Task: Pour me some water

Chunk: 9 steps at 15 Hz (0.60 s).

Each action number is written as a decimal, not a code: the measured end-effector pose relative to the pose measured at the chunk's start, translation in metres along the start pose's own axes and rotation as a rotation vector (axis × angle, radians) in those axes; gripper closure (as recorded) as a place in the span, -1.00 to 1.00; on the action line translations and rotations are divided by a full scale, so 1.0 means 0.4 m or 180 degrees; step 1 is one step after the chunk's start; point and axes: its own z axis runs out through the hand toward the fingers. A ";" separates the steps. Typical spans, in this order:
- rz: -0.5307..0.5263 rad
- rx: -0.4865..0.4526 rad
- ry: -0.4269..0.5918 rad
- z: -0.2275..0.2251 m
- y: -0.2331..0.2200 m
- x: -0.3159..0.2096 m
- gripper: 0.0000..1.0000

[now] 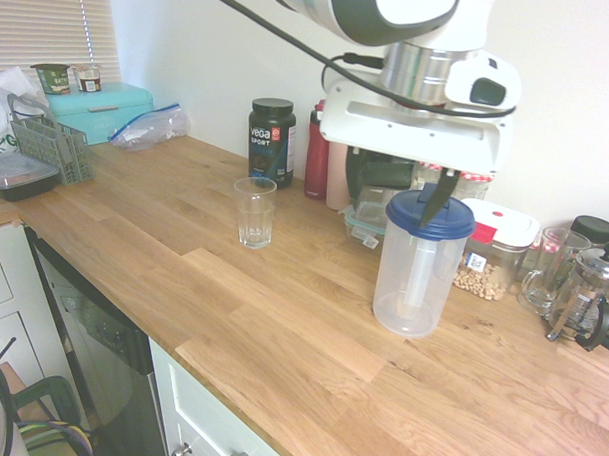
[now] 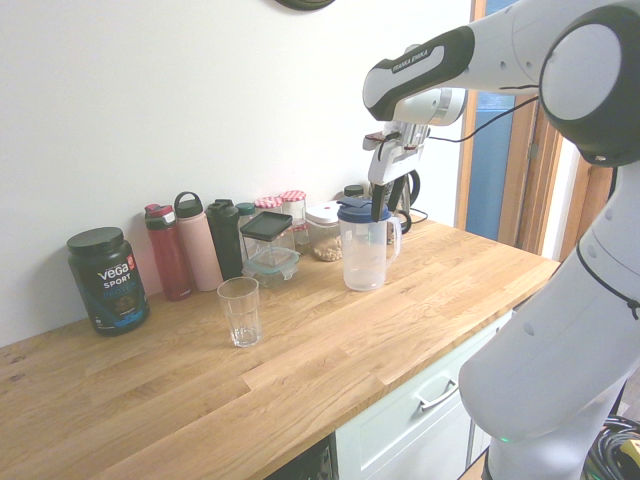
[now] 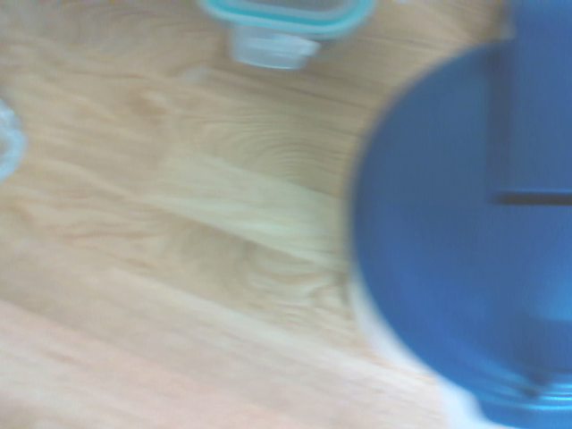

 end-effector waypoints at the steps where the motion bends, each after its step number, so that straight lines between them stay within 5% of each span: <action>1: 0.0039 -0.0023 0.0027 0.013 0.012 0.015 -1.00; 5: 0.0182 -0.0174 0.0083 0.090 0.039 0.057 -1.00; 6: 0.0193 -0.0198 0.0075 0.108 0.041 0.059 1.00; 9: 0.0251 -0.0222 0.0072 0.142 0.037 0.062 1.00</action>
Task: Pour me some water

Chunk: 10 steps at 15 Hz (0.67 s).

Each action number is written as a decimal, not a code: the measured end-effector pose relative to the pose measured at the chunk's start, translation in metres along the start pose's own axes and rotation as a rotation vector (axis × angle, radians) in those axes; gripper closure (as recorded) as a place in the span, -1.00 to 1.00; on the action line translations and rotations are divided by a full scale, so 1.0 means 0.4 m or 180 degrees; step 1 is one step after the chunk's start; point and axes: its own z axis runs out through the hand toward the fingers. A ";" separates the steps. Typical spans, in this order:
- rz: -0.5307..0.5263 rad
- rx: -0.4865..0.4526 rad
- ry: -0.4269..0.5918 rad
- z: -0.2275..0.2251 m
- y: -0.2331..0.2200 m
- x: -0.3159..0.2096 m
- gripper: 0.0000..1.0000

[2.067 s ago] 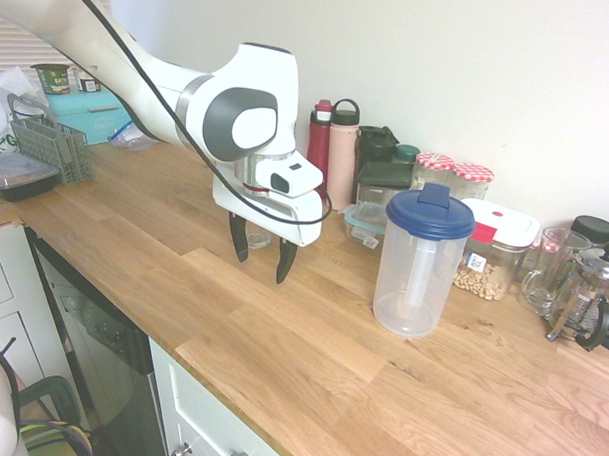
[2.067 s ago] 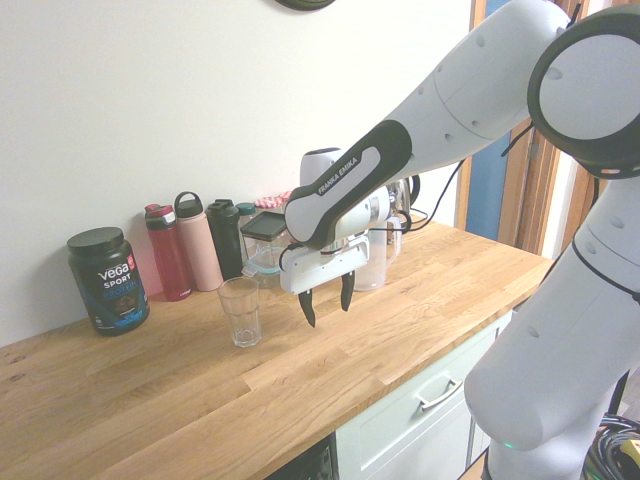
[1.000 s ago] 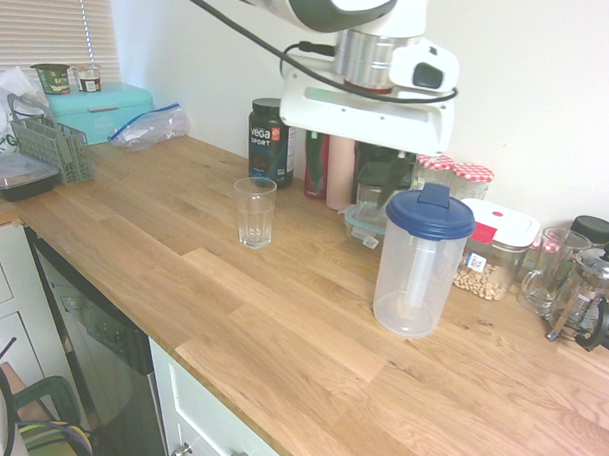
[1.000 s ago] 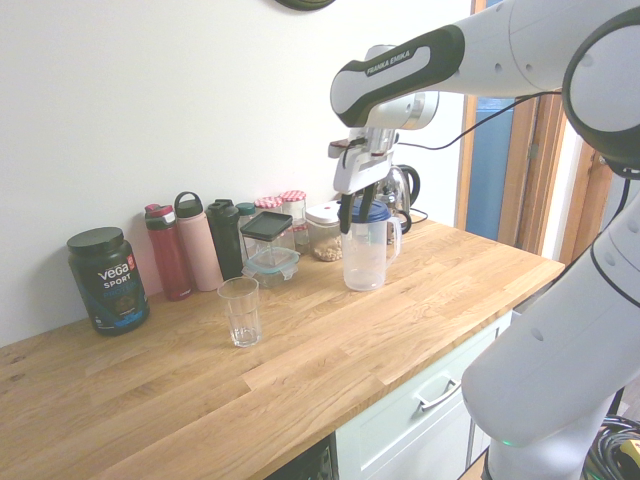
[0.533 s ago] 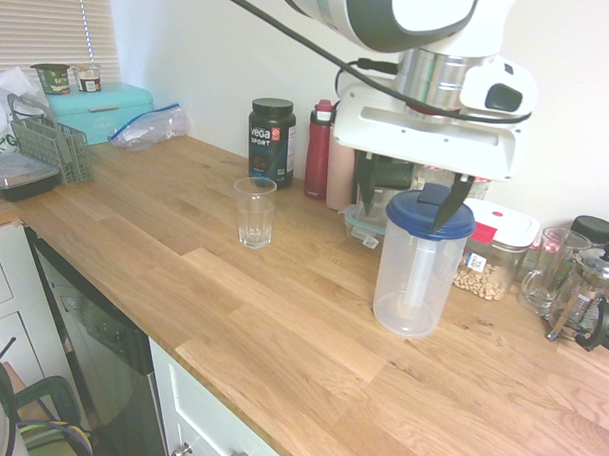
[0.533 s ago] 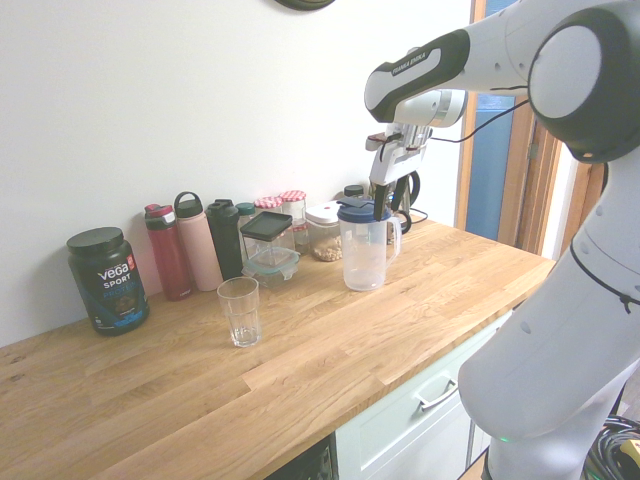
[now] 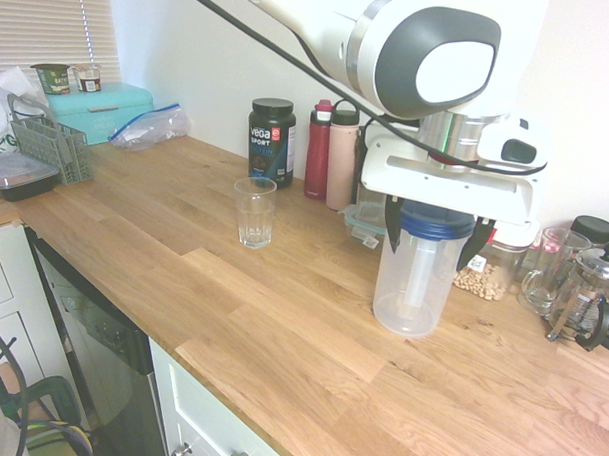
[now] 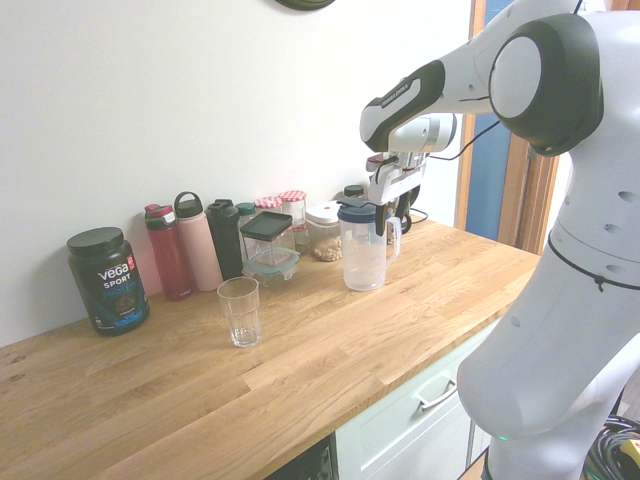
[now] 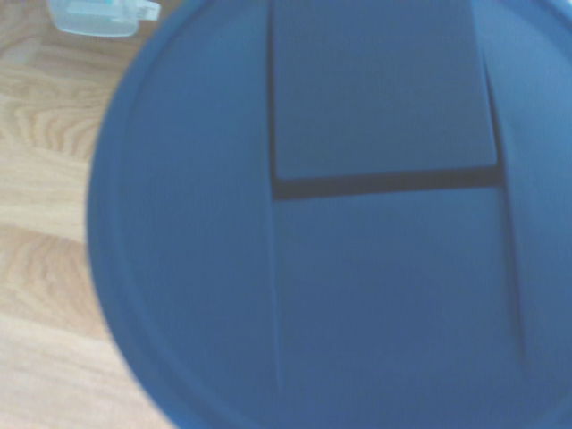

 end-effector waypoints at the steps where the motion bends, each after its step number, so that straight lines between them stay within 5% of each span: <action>1: 0.0011 -0.0005 0.0000 0.013 -0.003 -0.003 1.00; 10: 0.0034 -0.0034 -0.0029 0.067 -0.005 -0.010 1.00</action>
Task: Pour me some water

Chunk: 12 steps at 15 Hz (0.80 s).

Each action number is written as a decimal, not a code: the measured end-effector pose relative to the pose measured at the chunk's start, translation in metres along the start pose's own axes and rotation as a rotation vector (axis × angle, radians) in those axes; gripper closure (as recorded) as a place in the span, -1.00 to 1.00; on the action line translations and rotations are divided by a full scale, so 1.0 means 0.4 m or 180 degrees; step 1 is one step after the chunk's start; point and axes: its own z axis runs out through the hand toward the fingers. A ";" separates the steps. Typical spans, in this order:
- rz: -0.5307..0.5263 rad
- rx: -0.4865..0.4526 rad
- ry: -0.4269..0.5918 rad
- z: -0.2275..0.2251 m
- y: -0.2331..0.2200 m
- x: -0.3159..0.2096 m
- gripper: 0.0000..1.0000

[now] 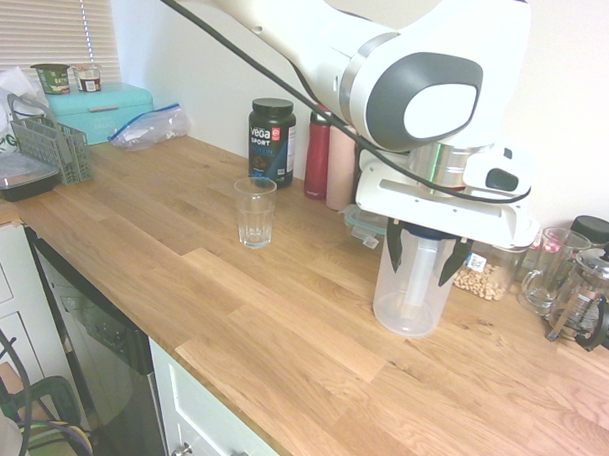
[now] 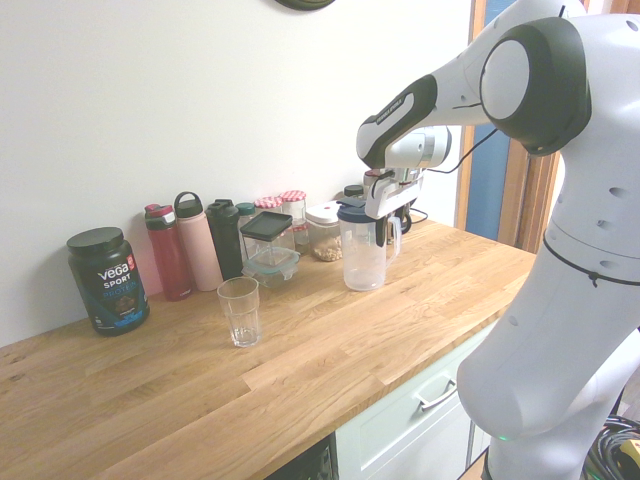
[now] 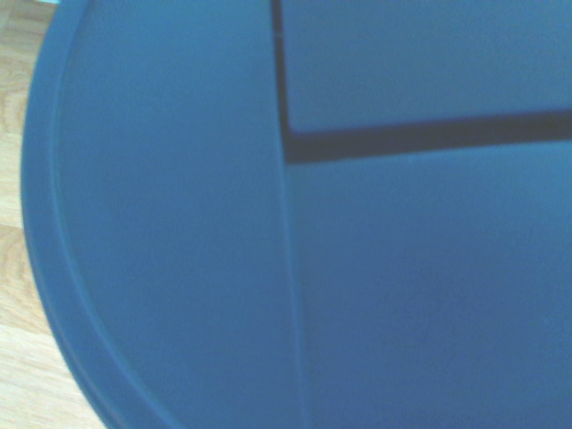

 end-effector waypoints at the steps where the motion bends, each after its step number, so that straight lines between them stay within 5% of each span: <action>1: -0.0001 0.0000 0.0000 0.000 -0.001 0.000 1.00; 12: -0.0019 -0.0014 0.0052 -0.024 -0.001 -0.003 1.00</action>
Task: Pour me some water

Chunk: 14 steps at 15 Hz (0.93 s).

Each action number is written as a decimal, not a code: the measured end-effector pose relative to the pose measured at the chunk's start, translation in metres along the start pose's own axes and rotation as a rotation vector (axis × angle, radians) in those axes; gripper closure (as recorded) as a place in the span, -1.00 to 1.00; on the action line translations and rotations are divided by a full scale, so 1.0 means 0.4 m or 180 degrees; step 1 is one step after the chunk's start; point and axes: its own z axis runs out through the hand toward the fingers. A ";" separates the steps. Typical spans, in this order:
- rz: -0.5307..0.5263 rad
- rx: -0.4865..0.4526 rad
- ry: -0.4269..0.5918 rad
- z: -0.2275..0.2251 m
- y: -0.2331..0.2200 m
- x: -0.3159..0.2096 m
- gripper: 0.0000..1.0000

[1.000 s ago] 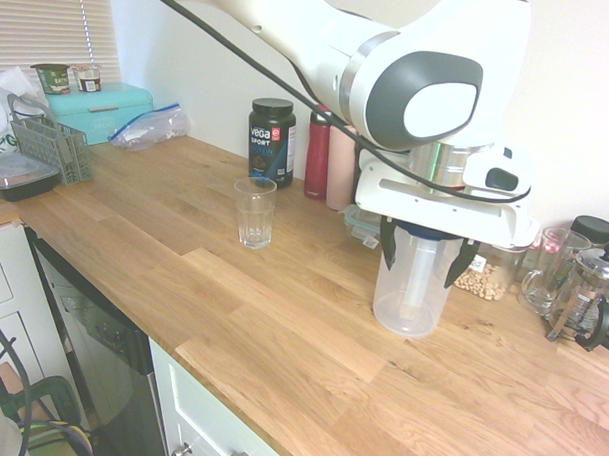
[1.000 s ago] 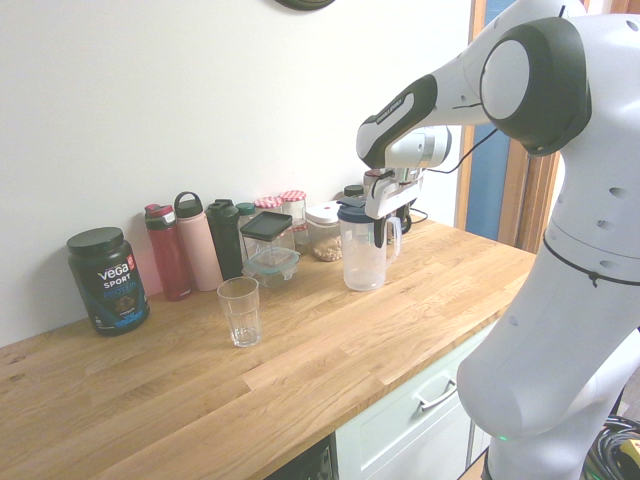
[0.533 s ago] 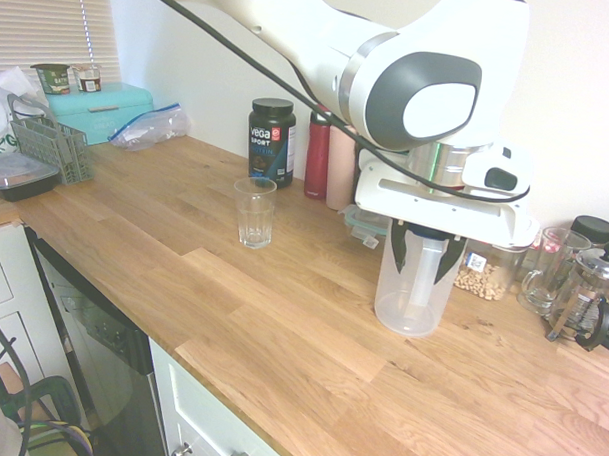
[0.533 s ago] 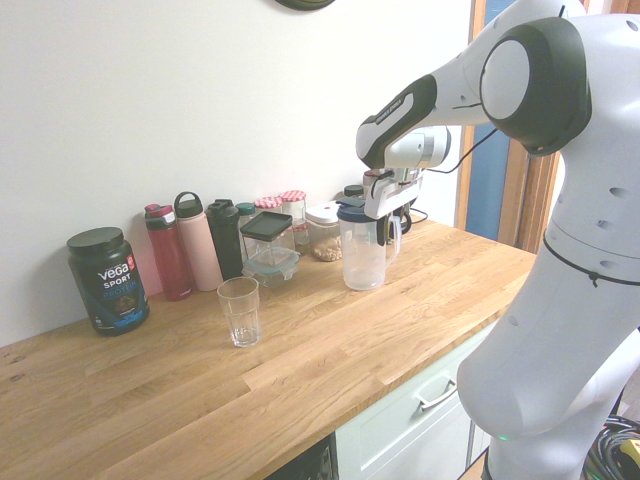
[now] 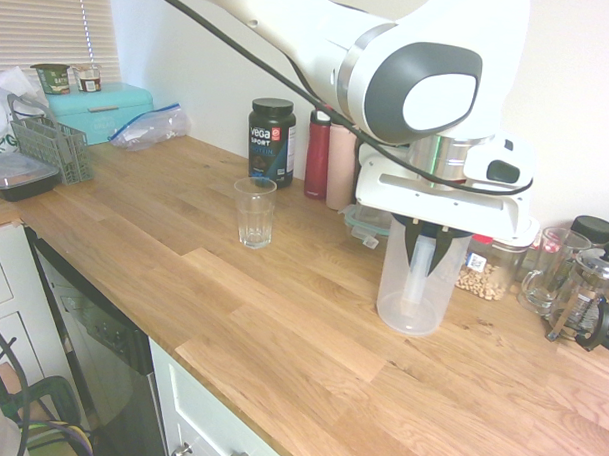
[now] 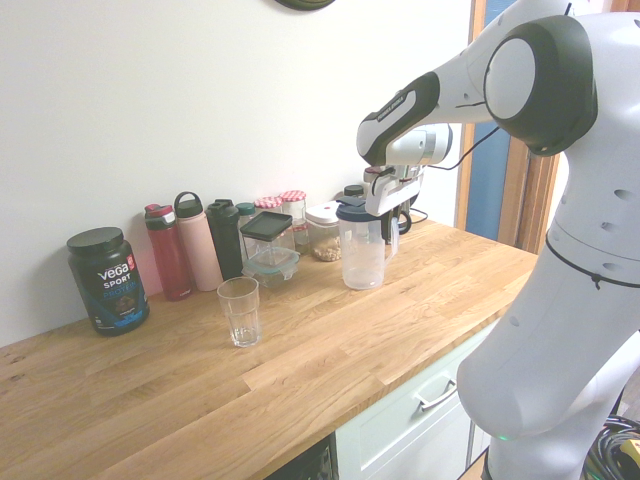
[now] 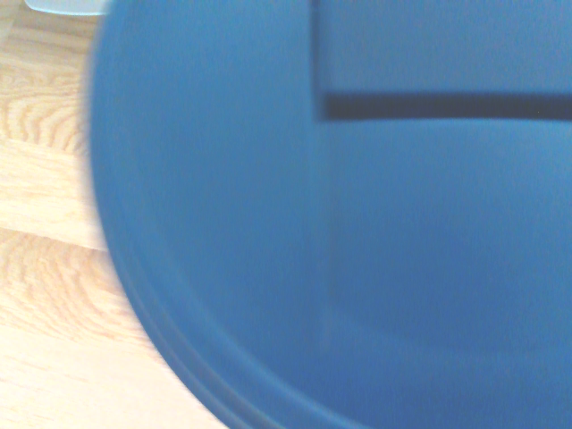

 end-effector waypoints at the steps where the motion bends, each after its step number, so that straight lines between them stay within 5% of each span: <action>1: 0.0005 -0.0003 0.0002 -0.001 0.002 0.000 1.00; 7: -0.0081 0.0098 0.0020 -0.125 0.013 -0.012 1.00; 10: -0.0471 0.0282 -0.0057 -0.273 -0.019 -0.051 1.00; 14: -0.1232 0.0343 -0.0325 -0.336 -0.148 -0.115 1.00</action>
